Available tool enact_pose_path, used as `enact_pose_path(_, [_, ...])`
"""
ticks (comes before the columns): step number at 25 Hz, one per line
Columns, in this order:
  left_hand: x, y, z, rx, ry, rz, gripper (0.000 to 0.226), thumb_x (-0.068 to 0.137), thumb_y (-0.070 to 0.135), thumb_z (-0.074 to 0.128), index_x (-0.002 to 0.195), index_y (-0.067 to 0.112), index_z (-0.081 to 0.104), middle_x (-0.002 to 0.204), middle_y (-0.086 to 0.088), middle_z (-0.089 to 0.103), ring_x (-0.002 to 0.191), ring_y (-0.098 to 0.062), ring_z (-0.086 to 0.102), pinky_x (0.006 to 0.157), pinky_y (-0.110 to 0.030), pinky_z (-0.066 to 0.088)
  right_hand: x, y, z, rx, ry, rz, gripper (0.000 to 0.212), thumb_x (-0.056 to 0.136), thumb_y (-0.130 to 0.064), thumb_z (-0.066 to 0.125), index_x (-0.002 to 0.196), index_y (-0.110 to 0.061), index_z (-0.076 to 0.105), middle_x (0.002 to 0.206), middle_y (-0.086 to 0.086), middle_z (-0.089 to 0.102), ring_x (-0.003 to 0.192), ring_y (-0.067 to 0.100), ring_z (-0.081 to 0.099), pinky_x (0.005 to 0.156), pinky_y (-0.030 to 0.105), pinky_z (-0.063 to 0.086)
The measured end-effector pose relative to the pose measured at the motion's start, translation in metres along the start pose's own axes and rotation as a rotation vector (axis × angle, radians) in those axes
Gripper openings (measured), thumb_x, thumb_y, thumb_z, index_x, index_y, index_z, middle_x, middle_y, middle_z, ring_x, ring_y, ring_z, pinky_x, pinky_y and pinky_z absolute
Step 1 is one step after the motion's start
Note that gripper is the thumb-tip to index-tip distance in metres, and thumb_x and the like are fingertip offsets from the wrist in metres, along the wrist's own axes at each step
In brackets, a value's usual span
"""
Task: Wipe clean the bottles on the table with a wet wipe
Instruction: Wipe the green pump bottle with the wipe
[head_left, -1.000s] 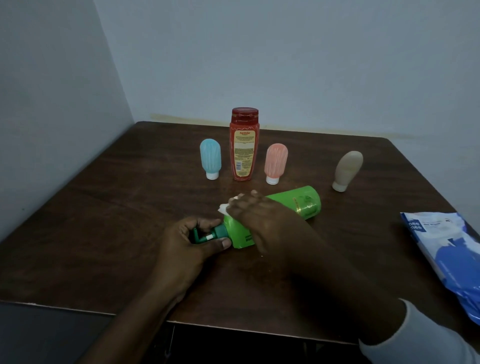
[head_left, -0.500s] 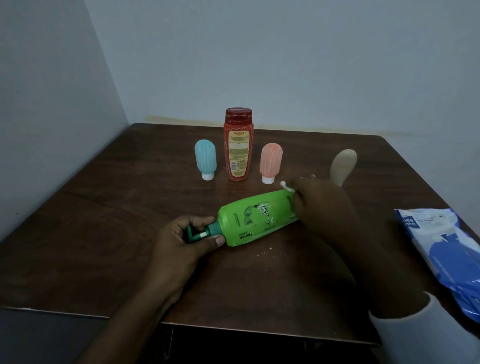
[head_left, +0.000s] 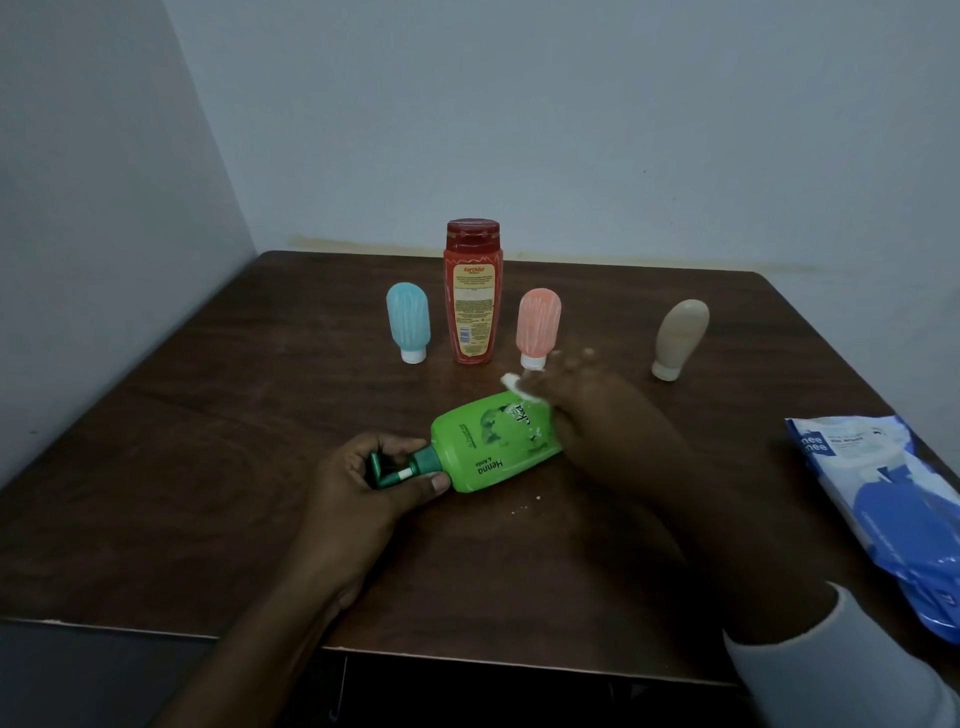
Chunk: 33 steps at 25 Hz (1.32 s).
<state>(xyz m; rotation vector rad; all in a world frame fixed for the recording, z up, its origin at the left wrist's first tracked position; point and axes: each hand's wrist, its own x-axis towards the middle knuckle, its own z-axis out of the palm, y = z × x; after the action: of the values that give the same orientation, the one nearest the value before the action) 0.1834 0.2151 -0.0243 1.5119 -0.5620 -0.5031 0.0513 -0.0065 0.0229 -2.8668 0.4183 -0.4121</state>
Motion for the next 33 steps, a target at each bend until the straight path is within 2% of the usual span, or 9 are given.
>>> enact_pose_path(2, [0.000, -0.001, 0.000, -0.003, 0.003, -0.008, 0.036, 0.068, -0.003, 0.089, 0.099, 0.010, 0.076, 0.100, -0.007, 0.080, 0.093, -0.023, 0.077, 0.081, -0.037, 0.061, -0.004, 0.023, -0.005, -0.024, 0.117, 0.116, 0.050, 0.085, -0.016, 0.045, 0.130, -0.026, 0.065, 0.129, 0.006, 0.067, 0.123, 0.032, 0.055, 0.102, 0.051, 0.046])
enact_pose_path(5, [0.000, -0.001, 0.000, -0.002, 0.008, -0.002, 0.037, 0.068, -0.003, 0.090, 0.099, 0.010, 0.076, 0.101, -0.007, 0.080, 0.096, -0.025, 0.076, 0.085, -0.040, 0.061, -0.007, 0.037, -0.010, -0.054, 0.174, 0.236, 0.048, 0.082, -0.019, 0.044, 0.122, -0.027, 0.070, 0.124, -0.003, 0.070, 0.111, 0.032, 0.053, 0.092, 0.052, 0.047])
enact_pose_path(11, [0.000, -0.001, -0.001, -0.063, 0.017, -0.039, 0.039, 0.067, -0.001, 0.089, 0.102, 0.009, 0.076, 0.101, -0.008, 0.080, 0.096, -0.024, 0.077, 0.083, -0.036, 0.061, -0.007, 0.050, -0.020, 0.038, 0.186, 0.148, 0.024, 0.085, 0.000, 0.054, 0.097, -0.002, 0.074, 0.087, 0.005, 0.062, 0.084, 0.028, 0.059, 0.073, 0.036, 0.044])
enact_pose_path(14, [0.002, -0.001, -0.002, -0.109, 0.019, -0.067, 0.042, 0.065, 0.002, 0.089, 0.104, 0.009, 0.076, 0.102, -0.010, 0.080, 0.098, -0.027, 0.077, 0.087, -0.040, 0.060, -0.013, 0.052, -0.027, 0.095, 0.172, 0.152, 0.023, 0.088, 0.001, 0.058, 0.102, -0.008, 0.074, 0.087, -0.007, 0.058, 0.083, 0.012, 0.056, 0.068, 0.018, 0.038])
enact_pose_path(19, [0.003, -0.001, -0.003, -0.147, 0.030, -0.085, 0.042, 0.067, -0.002, 0.087, 0.106, 0.007, 0.075, 0.103, -0.011, 0.080, 0.099, -0.028, 0.076, 0.092, -0.043, 0.059, -0.019, 0.052, -0.036, 0.149, 0.131, 0.148, 0.009, 0.088, -0.005, 0.063, 0.092, -0.011, 0.069, 0.091, 0.001, 0.065, 0.085, 0.016, 0.061, 0.072, 0.031, 0.049])
enact_pose_path(24, [0.005, -0.001, -0.005, -0.162, 0.007, -0.095, 0.050, 0.058, 0.005, 0.088, 0.106, 0.002, 0.074, 0.104, -0.016, 0.079, 0.099, -0.031, 0.075, 0.093, -0.044, 0.059, -0.021, 0.055, -0.038, 0.163, 0.117, 0.147, 0.008, 0.089, -0.006, 0.066, 0.089, -0.014, 0.067, 0.089, -0.007, 0.063, 0.081, 0.002, 0.056, 0.064, 0.012, 0.036])
enact_pose_path(27, [0.004, -0.001, -0.005, -0.148, -0.023, -0.089, 0.048, 0.059, 0.004, 0.087, 0.105, 0.001, 0.074, 0.104, -0.015, 0.079, 0.098, -0.031, 0.075, 0.091, -0.043, 0.059, -0.020, 0.055, -0.032, 0.125, 0.124, 0.098, 0.015, 0.089, -0.008, 0.066, 0.100, -0.017, 0.071, 0.089, -0.017, 0.051, 0.080, -0.006, 0.051, 0.065, 0.007, 0.034])
enact_pose_path(30, [0.003, -0.001, -0.004, -0.140, -0.005, -0.073, 0.044, 0.063, 0.000, 0.086, 0.104, 0.002, 0.074, 0.101, -0.013, 0.080, 0.095, -0.027, 0.076, 0.087, -0.040, 0.061, -0.019, 0.057, -0.031, 0.137, 0.109, 0.077, 0.020, 0.088, -0.010, 0.068, 0.107, -0.015, 0.072, 0.097, -0.007, 0.056, 0.084, -0.003, 0.052, 0.069, 0.009, 0.037])
enact_pose_path(33, [0.002, 0.001, -0.003, -0.134, 0.003, -0.068, 0.042, 0.064, -0.001, 0.086, 0.104, 0.003, 0.074, 0.100, -0.011, 0.080, 0.092, -0.023, 0.077, 0.084, -0.036, 0.062, -0.020, 0.056, -0.034, 0.143, 0.116, 0.085, 0.011, 0.087, -0.010, 0.069, 0.097, -0.013, 0.069, 0.096, 0.000, 0.060, 0.086, 0.009, 0.057, 0.070, 0.018, 0.043])
